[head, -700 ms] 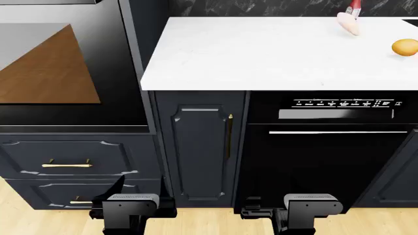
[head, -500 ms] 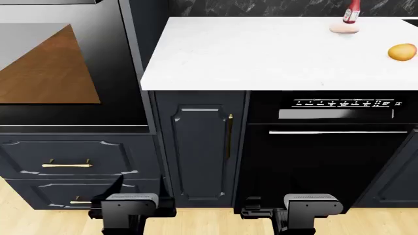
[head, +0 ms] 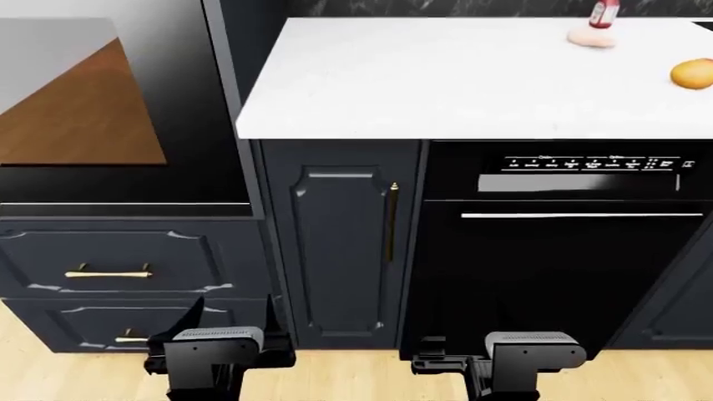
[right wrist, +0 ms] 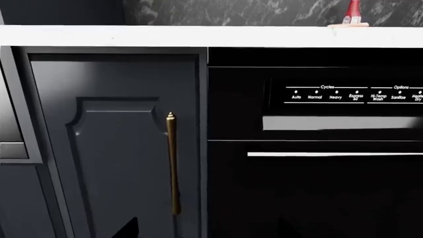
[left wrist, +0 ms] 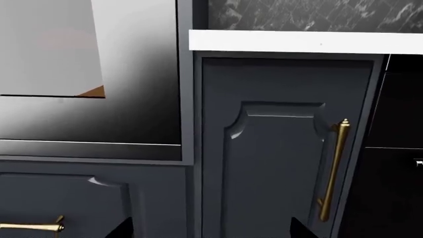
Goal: Open the oven door
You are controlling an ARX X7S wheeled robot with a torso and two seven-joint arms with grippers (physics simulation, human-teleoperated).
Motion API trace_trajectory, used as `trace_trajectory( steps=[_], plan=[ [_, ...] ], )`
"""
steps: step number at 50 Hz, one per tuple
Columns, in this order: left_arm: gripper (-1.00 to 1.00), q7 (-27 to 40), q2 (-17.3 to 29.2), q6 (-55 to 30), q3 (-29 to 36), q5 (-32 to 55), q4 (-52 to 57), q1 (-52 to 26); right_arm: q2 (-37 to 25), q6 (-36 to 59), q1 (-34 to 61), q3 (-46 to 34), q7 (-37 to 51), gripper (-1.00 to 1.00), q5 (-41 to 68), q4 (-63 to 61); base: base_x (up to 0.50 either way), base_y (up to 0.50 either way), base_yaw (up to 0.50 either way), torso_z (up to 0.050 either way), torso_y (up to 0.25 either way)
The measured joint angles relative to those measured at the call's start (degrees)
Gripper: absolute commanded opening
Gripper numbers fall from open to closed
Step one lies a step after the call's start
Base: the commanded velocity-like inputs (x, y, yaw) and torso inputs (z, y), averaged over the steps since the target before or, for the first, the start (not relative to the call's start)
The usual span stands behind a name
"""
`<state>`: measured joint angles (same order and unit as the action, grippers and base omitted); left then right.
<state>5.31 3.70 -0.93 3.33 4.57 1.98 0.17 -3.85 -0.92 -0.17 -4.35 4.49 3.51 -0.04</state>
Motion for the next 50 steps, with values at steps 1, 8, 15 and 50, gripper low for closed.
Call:
trace_trajectory(
  steps=[1, 8, 15, 50],
  plan=[
    [1.00, 0.11, 0.09, -0.08, 0.09, 0.07, 0.09, 0.01, -0.09, 0.01, 0.00, -0.09, 0.09, 1.00, 0.07, -0.02, 0.00, 0.00, 0.00, -0.050, 0.000],
    [1.00, 0.78, 0.62, 0.03, 0.76, 0.47, -0.02, 0.00, -0.60, -0.32, -0.06, -0.59, 0.68, 1.00, 0.64, 0.21, 0.00, 0.00, 0.00, -0.050, 0.000],
    [1.00, 1.35, 1.02, 0.26, 1.36, 0.90, -0.39, 0.00, -1.02, -0.79, -0.12, -1.08, 1.26, 1.00, 1.13, 0.67, 0.00, 0.00, 0.00, -0.050, 0.000],
    [1.00, 3.57, 2.97, 0.87, 3.81, 3.16, 0.48, 0.65, -3.11, -1.32, -0.44, -3.52, 3.53, 1.00, 2.64, 1.02, 0.00, 0.16, 0.00, -0.031, 0.000]
  ],
)
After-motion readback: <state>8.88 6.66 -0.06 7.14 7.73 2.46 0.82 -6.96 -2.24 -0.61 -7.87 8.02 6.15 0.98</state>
